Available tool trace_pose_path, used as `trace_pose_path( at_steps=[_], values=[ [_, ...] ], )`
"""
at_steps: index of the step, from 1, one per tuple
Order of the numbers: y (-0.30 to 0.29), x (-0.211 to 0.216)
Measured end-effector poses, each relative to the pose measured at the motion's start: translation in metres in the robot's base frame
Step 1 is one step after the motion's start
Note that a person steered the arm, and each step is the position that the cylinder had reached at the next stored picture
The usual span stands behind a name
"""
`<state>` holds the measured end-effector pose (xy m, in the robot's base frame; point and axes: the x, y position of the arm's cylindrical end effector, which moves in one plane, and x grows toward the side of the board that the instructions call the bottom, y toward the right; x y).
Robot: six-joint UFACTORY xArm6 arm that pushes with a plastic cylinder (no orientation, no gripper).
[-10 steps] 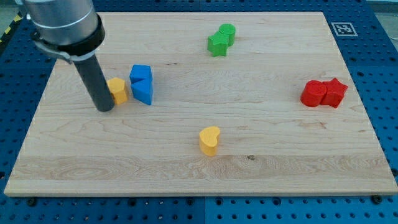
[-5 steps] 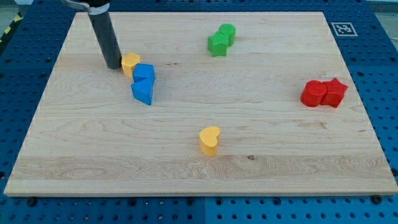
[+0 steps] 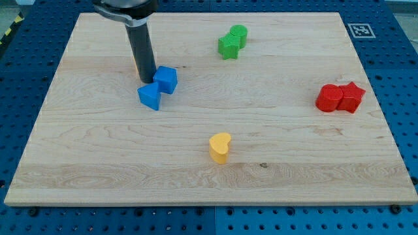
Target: Move the yellow hexagon to the top left
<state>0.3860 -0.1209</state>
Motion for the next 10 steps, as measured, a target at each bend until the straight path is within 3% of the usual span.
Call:
trace_pose_path(
  at_steps=[2,3,6,8,10],
  values=[
    [-0.044,-0.039],
    [-0.045,-0.058],
    [0.013,-0.062],
    [-0.010,-0.096],
    [0.081,-0.090]
  ],
)
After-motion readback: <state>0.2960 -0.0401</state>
